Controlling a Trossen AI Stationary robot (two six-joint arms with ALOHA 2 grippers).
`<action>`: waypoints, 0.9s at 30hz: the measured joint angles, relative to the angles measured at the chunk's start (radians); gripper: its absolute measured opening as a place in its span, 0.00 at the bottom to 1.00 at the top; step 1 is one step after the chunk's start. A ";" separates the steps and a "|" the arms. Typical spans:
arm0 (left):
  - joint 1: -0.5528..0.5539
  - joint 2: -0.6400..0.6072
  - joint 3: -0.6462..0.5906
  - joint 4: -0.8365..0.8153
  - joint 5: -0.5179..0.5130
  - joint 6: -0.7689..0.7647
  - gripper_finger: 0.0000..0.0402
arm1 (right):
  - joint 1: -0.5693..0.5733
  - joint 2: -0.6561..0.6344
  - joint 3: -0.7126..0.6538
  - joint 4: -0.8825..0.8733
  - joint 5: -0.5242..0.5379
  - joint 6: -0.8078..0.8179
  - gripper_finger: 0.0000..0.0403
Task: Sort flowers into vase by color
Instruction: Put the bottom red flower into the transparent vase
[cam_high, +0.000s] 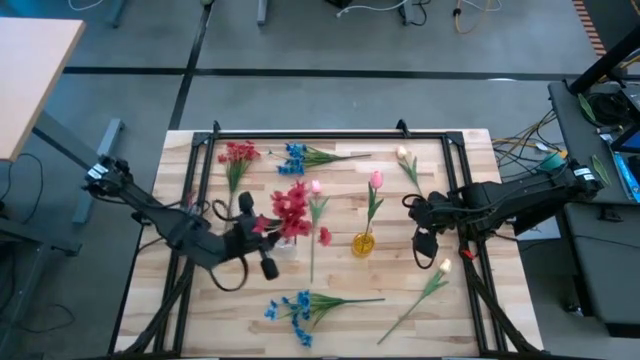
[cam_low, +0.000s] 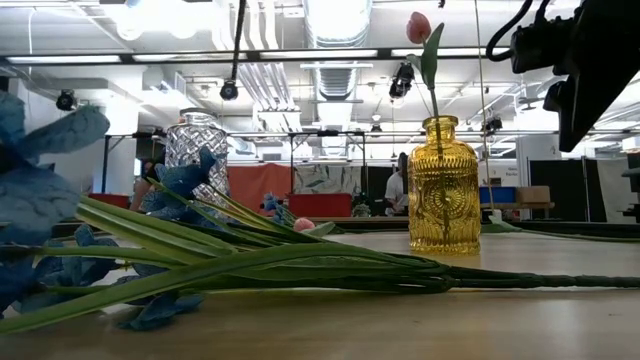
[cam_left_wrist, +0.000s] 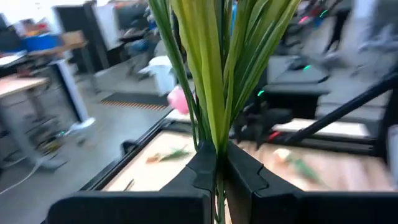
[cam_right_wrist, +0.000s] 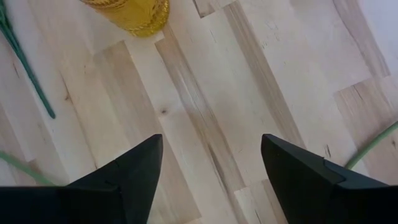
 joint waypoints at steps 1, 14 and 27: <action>0.000 -0.029 -0.030 0.042 0.014 0.016 0.00 | 0.000 0.000 0.000 0.000 0.000 -0.001 0.66; 0.000 -0.345 -0.444 0.304 0.016 -0.049 0.00 | 0.000 0.000 0.000 0.004 0.001 0.005 0.65; -0.001 -0.357 -0.431 0.216 0.017 -0.063 0.00 | 0.000 0.000 0.000 0.008 0.001 0.017 0.65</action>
